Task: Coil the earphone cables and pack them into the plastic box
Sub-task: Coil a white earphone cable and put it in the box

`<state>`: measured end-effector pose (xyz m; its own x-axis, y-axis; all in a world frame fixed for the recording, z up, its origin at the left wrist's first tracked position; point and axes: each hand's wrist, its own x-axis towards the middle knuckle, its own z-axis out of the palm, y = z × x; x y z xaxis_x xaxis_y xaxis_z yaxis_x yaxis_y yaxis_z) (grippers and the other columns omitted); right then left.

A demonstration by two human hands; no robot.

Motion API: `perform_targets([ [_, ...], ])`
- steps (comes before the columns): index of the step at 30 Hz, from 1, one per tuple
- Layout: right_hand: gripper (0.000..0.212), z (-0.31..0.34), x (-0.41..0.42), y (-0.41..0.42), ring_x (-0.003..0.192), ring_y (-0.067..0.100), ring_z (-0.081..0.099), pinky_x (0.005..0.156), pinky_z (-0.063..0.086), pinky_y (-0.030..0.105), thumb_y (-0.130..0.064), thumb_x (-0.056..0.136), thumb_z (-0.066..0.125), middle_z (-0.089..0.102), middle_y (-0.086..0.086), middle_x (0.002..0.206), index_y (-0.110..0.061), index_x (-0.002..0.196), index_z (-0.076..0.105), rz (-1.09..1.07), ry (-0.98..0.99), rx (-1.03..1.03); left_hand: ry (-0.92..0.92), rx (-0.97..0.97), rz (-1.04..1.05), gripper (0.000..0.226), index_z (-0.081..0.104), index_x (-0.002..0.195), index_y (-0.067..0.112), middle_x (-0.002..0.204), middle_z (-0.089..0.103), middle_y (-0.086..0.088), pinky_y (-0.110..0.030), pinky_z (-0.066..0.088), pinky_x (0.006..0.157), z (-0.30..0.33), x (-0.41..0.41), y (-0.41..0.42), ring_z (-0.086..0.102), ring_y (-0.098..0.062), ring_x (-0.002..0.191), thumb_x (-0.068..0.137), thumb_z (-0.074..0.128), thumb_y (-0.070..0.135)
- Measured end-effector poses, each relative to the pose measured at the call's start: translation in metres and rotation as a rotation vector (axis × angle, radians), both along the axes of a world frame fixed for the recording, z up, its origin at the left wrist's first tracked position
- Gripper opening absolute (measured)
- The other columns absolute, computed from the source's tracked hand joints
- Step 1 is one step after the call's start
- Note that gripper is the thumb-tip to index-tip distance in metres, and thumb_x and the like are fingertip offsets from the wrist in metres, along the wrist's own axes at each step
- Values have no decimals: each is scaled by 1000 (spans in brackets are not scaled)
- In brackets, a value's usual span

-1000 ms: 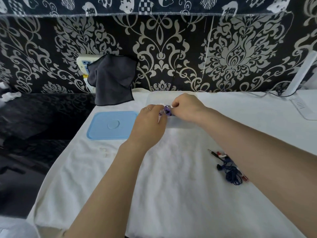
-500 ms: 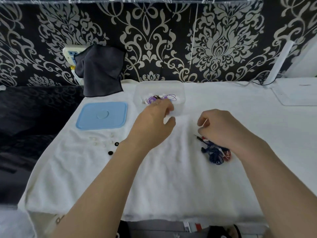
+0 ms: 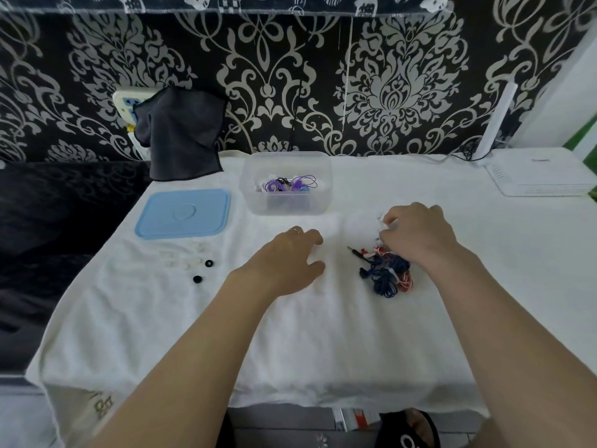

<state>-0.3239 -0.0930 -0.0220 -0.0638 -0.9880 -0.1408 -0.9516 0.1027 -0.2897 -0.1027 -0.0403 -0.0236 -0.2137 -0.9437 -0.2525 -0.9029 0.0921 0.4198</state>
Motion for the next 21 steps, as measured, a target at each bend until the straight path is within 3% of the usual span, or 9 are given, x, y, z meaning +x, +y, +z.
perform_targets([
  [6,29,-2,2,-4,117,31,44,79,33,34,-43,88,59,59,-1,107,-31,114,61,63,107,-33,7,23,2,44,46,143,27,136,47,2,-36,46,101,1,2,1,50,-18,124,100,55,37],
  [10,31,-7,4,-6,113,28,45,78,31,34,-34,89,62,64,-3,107,-29,119,62,69,110,-86,16,35,6,44,46,142,28,136,46,3,-35,46,101,1,4,1,49,-17,125,100,55,37],
  [14,18,-9,3,-12,109,27,51,79,40,34,-20,91,60,69,1,107,-22,108,66,-1,8,-148,20,37,11,43,46,142,29,134,47,2,-35,44,103,1,7,0,49,-18,124,100,55,37],
  [19,22,-9,6,-14,112,29,57,88,51,38,-13,89,60,70,6,110,-13,110,68,2,-116,-154,15,25,17,44,45,143,29,134,48,1,-35,42,105,5,13,-1,50,-18,123,101,55,36],
  [21,21,0,8,-15,105,27,62,84,52,34,-12,88,64,71,7,103,-11,108,70,5,-237,-225,29,5,33,45,44,144,29,134,50,0,-33,43,103,6,16,-1,52,-18,122,101,56,37],
])
